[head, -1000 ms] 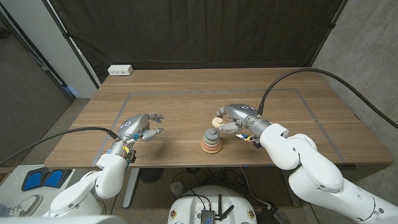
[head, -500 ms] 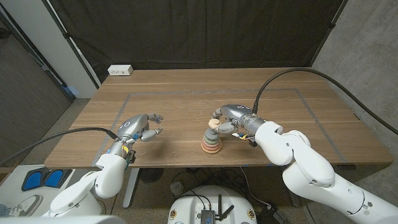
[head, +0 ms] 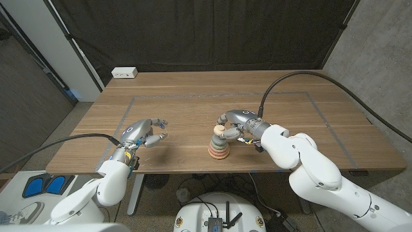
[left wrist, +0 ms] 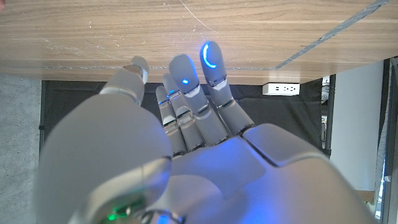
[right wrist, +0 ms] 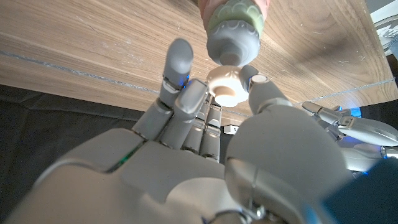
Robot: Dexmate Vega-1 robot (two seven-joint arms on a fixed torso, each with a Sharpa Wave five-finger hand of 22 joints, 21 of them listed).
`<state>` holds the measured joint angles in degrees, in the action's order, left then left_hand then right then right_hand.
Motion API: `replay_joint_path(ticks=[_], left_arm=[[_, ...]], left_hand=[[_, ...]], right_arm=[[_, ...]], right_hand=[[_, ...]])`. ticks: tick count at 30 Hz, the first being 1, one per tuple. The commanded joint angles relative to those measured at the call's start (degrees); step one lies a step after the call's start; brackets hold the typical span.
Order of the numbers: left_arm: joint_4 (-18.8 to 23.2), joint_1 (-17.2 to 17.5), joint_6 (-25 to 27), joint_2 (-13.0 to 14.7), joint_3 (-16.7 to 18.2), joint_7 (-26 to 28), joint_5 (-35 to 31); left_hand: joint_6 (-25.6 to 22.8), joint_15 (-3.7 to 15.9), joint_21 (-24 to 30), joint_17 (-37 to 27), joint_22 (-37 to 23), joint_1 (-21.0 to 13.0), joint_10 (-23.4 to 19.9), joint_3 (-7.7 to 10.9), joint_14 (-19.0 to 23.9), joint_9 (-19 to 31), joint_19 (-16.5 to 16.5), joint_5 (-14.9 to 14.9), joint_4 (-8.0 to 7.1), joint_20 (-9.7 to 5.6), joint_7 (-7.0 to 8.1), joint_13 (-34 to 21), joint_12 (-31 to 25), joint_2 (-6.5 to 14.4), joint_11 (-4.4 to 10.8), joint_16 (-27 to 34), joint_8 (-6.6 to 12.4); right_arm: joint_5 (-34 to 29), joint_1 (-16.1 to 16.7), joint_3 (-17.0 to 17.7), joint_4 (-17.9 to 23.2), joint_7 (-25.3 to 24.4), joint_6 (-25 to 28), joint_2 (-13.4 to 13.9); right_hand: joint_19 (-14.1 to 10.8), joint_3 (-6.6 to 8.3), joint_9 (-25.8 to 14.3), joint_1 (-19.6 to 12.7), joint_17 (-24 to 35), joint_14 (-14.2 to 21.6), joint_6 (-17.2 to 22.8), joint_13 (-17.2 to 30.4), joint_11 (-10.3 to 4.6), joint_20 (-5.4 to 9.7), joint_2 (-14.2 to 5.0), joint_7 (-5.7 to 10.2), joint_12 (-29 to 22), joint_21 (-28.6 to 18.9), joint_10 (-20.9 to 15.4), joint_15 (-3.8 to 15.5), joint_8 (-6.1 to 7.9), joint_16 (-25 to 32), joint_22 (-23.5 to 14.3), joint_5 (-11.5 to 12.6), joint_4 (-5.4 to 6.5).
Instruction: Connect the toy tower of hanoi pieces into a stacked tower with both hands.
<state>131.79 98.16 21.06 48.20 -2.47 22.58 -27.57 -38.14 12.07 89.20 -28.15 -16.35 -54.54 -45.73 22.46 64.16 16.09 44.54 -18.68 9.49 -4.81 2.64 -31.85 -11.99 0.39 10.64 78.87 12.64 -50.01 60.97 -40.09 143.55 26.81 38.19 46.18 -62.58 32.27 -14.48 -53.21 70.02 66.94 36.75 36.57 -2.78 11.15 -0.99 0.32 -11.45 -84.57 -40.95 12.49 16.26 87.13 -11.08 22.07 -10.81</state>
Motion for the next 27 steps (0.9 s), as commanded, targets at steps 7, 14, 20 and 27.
replay_joint_path(ticks=[7,14,20,27], left_arm=[[-0.68,-0.1,-0.89,-0.21,0.31,0.43,0.71],[-0.95,-0.39,-1.41,-0.02,0.23,0.26,0.94],[-1.05,-0.33,-1.6,0.09,0.3,0.2,1.05],[-0.97,-0.01,-1.66,0.1,0.49,0.2,1.06]], left_hand=[[-0.49,0.56,0.06,0.05,-0.1,0.0,-0.22,0.5,-0.29,0.31,0.31,-0.25,0.03,-7.2,-0.18,-0.17,0.08,-0.08,0.12,0.46,-0.31],[-0.57,0.56,0.07,0.05,-0.1,0.0,-0.38,0.58,-0.33,0.33,0.37,-0.27,0.06,-7.2,-0.23,-0.22,0.01,-0.06,0.13,0.51,-0.3],[-0.62,0.56,0.08,0.07,-0.15,0.0,-0.4,0.6,-0.33,0.33,0.35,-0.28,0.06,-7.2,-0.27,-0.17,0.04,-0.07,0.19,0.53,-0.29],[-0.64,0.56,0.09,0.06,-0.15,0.0,-0.44,0.62,-0.22,0.34,0.37,-0.29,0.06,-7.21,-0.2,-0.19,0.02,-0.07,0.18,0.62,-0.29]], right_arm=[[-0.18,-1.5,-1.7,-0.63,1.35,1.34,-0.01],[-0.3,-1.33,-1.99,-0.55,1.32,1.75,-0.02],[-0.67,-1.05,-2.24,-0.39,1.51,2.33,0.12],[-0.48,-1.12,-2.48,-0.75,1.46,2.22,0.07]], right_hand=[[-0.5,1.6,-0.35,-3.54,0.09,-0.2,1.26,0.17,-2.41,1.64,-3.91,1.26,0.03,0.01,-2.47,0.02,-0.12,-0.2,-0.08,0.31,1.14],[-0.51,1.61,-0.35,-3.53,0.12,-0.22,1.34,0.17,-2.57,1.64,-3.91,1.31,0.01,0.08,-2.41,0.02,-0.18,-0.23,-0.03,0.37,1.13],[-0.55,1.62,-0.36,-3.51,0.24,-0.12,1.39,0.18,-2.65,1.63,-3.92,1.38,-0.06,0.07,-2.52,0.02,-0.21,-0.12,-0.07,0.4,1.14],[-0.49,1.62,-0.36,-3.45,0.26,-0.09,1.55,0.19,-2.76,1.63,-3.92,1.37,-0.14,0.18,-2.66,0.01,-0.22,-0.07,0.01,0.44,1.17]])
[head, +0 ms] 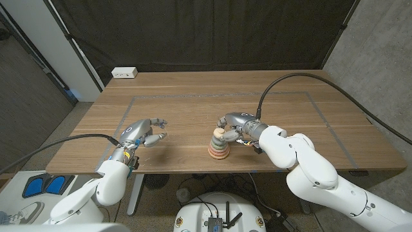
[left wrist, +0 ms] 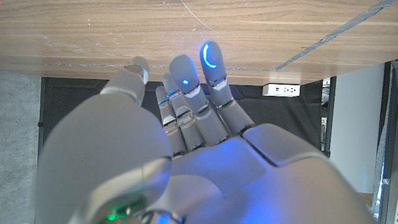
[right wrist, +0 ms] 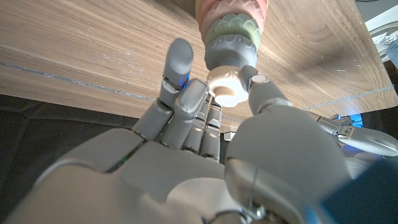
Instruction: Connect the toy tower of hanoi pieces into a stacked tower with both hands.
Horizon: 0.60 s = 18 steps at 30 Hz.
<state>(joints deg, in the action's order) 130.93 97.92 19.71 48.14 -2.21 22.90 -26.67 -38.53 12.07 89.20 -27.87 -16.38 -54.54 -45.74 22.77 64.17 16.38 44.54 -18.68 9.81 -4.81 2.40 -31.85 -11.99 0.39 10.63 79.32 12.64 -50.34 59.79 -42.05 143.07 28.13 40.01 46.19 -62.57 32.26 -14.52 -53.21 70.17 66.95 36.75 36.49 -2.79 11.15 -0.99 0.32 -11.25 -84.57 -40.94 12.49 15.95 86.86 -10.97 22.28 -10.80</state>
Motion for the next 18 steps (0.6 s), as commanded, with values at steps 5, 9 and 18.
replay_joint_path(ticks=[5,9,18], left_arm=[[0.01,0.83,-0.37,-0.08,0.7,-0.06,0.38],[-0.1,0.88,-0.61,-0.1,0.75,-0.35,0.72],[-0.64,0.46,-1.3,-0.22,0.6,-0.79,1.62]], left_hand=[[-0.22,0.56,0.05,-0.11,-0.09,-0.02,-0.46,0.32,-0.3,0.06,0.35,-0.29,-0.25,-7.21,0.03,-0.23,-0.01,-0.06,0.19,0.09,-0.31],[-0.21,0.56,0.08,-0.12,-0.1,-0.02,-0.46,0.33,-0.27,0.06,0.39,-0.29,-0.24,-7.21,0.06,-0.21,0.01,-0.05,0.15,0.12,-0.32],[-0.27,0.56,0.08,-0.32,-0.09,-0.04,-0.46,0.37,-0.05,0.07,0.42,-0.31,-0.23,-7.21,0.01,-0.19,0.03,-0.05,0.17,0.37,-0.31]], right_arm=[[0.44,-0.04,-0.42,-0.49,-0.23,-0.08,0.08],[0.66,-0.24,-0.52,-0.65,-0.06,-0.15,0.16],[1.45,-0.55,-0.72,-1.3,-0.22,-0.03,0.18]], right_hand=[[-0.61,1.62,-0.31,-3.43,-0.05,-0.27,1.56,0.27,-2.74,1.63,-3.9,1.42,-0.37,0.09,-2.73,0.03,0.06,0.02,-0.2,0.26,1.16],[-0.54,1.61,-0.32,-3.4,0.08,-0.15,1.62,0.25,-2.82,1.63,-3.88,1.48,-0.4,0.19,-2.83,0.02,0.03,0.15,-0.12,0.29,1.16],[-0.56,1.58,-0.34,-3.37,-0.11,-0.38,1.85,0.3,-2.85,1.63,-3.85,1.46,-0.48,0.25,-3.01,0.04,0.04,-0.13,-0.11,0.33,1.14]])
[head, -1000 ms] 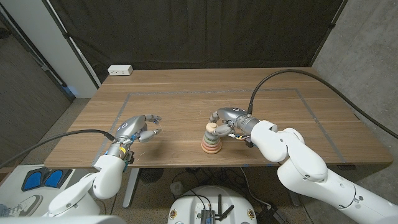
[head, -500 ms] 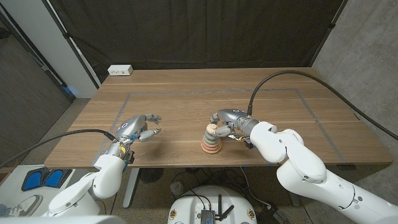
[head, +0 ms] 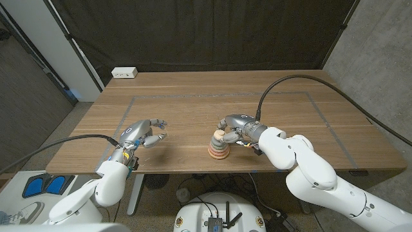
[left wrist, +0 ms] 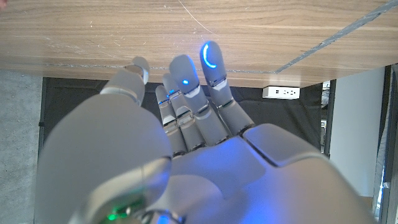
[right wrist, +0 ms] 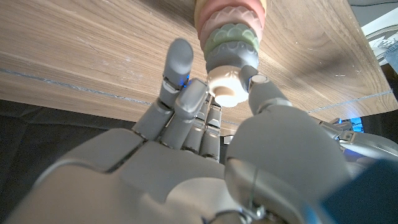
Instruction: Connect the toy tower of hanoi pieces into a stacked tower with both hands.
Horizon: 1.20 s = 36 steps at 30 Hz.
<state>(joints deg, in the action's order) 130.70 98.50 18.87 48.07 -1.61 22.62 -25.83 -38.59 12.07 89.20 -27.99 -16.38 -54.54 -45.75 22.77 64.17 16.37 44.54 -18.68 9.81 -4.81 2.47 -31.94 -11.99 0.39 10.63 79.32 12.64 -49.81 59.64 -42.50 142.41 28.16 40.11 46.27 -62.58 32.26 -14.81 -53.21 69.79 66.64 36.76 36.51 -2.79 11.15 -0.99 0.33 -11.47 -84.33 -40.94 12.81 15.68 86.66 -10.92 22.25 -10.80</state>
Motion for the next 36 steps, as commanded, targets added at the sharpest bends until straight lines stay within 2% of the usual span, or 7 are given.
replay_joint_path(ticks=[1,8,21,29,36], left_arm=[[-0.45,-0.2,-0.42,-0.14,-0.07,-0.52,0.77],[-0.5,-0.54,-0.19,0.02,-0.21,-0.7,0.86],[-0.89,-0.44,-0.52,-0.02,0.11,-0.25,1.33],[-1.28,-0.35,-0.96,-0.03,0.4,-0.12,1.63],[-1.55,-0.22,-1.36,-0.01,0.59,-0.1,1.83]], left_hand=[[-0.21,0.56,0.06,-0.1,-0.08,-0.04,-0.45,0.38,-0.16,0.08,0.4,-0.31,-0.23,-7.21,-0.01,-0.12,0.03,-0.06,0.19,0.27,-0.31],[-0.16,0.56,-0.01,-0.07,0.02,-0.08,-0.49,0.42,-0.21,0.08,0.36,-0.33,-0.22,-7.21,-0.08,-0.15,0.0,-0.02,0.16,0.25,-0.33],[-0.33,0.56,0.11,-0.14,-0.09,-0.18,-0.8,0.54,-0.11,0.11,0.46,-0.37,-0.18,-7.22,-0.03,-0.11,-0.06,0.01,0.16,0.42,-0.3],[-0.28,0.56,-0.01,-0.26,0.09,-0.23,-0.65,0.63,-0.02,0.12,0.4,-0.39,-0.19,-7.22,-0.08,-0.19,-0.02,0.08,0.16,0.58,-0.34],[-0.28,0.56,0.14,-0.08,-0.09,-0.24,-0.62,0.67,-0.25,0.13,0.52,-0.42,-0.19,-7.21,-0.12,-0.18,0.01,0.08,0.15,0.4,-0.35]], right_arm=[[0.96,-0.42,-0.31,-0.67,-0.32,-0.11,0.12],[-1.15,-0.7,-1.43,-0.63,-0.39,0.28,0.22],[-10.19,-0.65,-4.0,-1.15,1.88,-0.75,-1.4],[-15.1,0.66,-3.61,-1.52,4.28,-2.45,-3.25],[-17.02,2.25,-2.32,-1.89,5.99,-3.93,-4.84]], right_hand=[[-0.58,1.58,-0.06,-3.36,0.31,-0.03,1.85,0.27,-2.86,1.63,-3.85,1.51,-0.23,-0.01,-3.0,-0.27,0.3,0.11,-0.18,0.36,1.14],[-0.57,1.57,-0.06,-3.31,0.42,0.09,1.9,0.27,-2.89,1.63,-3.86,1.54,-0.25,0.05,-3.1,-0.28,0.28,0.21,-0.14,0.38,1.17],[-0.59,1.58,-0.06,-3.21,0.58,0.29,2.02,0.34,-3.16,1.63,-3.86,1.65,-0.27,0.05,-3.14,-0.3,0.24,0.44,-0.21,0.45,1.2],[-0.53,1.56,-0.06,-3.14,0.46,0.14,2.08,0.31,-3.22,1.62,-3.77,2.0,-0.23,0.1,-3.18,-0.3,0.21,0.34,-0.21,0.5,1.17],[-0.48,1.54,-0.06,-3.09,0.28,-0.1,2.21,0.37,-3.42,1.62,-3.67,2.14,-0.21,0.14,-3.14,-0.29,0.22,0.14,-0.2,0.54,1.14]])
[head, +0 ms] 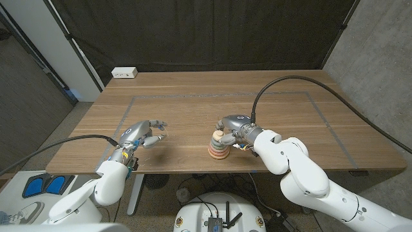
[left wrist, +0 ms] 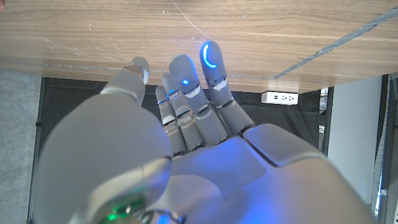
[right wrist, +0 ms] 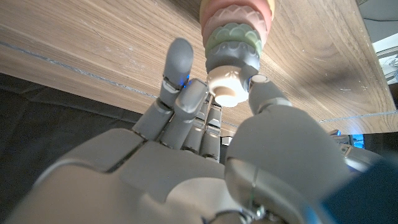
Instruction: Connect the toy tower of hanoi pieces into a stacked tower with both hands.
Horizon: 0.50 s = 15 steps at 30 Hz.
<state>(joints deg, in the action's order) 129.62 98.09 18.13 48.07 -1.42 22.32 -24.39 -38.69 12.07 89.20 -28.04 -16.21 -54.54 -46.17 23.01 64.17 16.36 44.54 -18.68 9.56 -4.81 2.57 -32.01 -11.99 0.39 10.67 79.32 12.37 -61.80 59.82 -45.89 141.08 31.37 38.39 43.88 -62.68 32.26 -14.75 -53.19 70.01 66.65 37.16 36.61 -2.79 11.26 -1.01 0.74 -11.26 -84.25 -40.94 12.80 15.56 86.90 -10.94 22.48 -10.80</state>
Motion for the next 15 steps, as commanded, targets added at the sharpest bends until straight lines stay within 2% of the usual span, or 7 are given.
replay_joint_path(ticks=[1,15], left_arm=[[-0.52,0.21,-0.7,0.0,0.42,0.21,0.42],[-0.91,0.07,-0.95,0.12,0.47,-0.16,0.74]], left_hand=[[-0.17,0.56,0.12,-0.23,-0.24,-0.25,-0.2,0.45,-0.07,0.15,0.49,-0.43,0.05,-7.21,-0.2,-0.07,0.04,0.09,0.07,0.6,-0.09],[-0.23,0.56,0.05,-0.15,-0.24,-0.21,-0.33,0.6,-0.15,0.18,0.35,-0.51,0.01,-7.2,-0.21,-0.08,0.02,0.15,0.1,0.6,-0.11]], right_arm=[[-5.16,2.25,1.28,-0.65,2.95,-2.42,-2.65],[-5.38,3.99,3.81,-2.54,3.73,-4.03,-4.64]], right_hand=[[-0.36,1.54,-0.11,-3.11,0.07,-0.1,1.83,0.28,-3.4,1.51,-3.64,1.74,-0.42,0.08,-3.11,-0.29,0.35,-0.09,-0.17,0.32,1.14],[-0.27,1.48,-0.1,-3.0,0.0,-0.26,1.83,0.2,-3.51,1.51,-3.48,1.84,-0.35,0.15,-3.18,-0.28,0.27,-0.22,-0.15,0.38,1.13]])
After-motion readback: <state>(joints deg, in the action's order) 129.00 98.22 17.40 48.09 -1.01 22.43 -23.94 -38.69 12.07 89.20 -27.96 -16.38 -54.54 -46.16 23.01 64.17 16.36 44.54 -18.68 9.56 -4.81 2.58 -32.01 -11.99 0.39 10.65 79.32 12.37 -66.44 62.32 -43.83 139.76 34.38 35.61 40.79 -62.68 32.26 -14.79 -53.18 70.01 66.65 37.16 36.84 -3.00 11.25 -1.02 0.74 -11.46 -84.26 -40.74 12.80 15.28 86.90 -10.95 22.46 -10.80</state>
